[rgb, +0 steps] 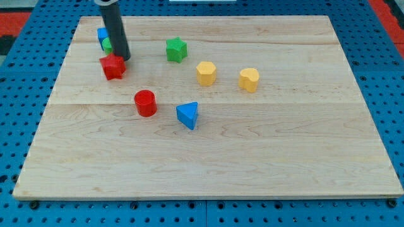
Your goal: Move the red star towards the bottom left
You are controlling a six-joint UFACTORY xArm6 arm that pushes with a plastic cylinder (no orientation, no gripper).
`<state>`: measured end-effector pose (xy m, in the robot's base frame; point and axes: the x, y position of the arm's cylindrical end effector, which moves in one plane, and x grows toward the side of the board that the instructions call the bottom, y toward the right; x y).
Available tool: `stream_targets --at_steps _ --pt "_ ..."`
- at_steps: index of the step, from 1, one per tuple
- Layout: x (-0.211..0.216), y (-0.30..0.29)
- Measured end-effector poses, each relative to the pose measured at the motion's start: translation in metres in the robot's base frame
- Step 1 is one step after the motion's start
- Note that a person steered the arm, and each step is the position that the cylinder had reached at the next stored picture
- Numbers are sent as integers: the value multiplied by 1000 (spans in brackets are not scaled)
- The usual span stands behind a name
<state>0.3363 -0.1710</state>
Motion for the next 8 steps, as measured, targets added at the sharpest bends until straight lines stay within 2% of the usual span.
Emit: stream_targets --at_steps 2,3,4,5,6,7,8 --pt "68 -10" --pt "29 -10" --pt "71 -42" --pt "131 -33" --pt "164 -37" --pt "130 -17" --pt "165 9"
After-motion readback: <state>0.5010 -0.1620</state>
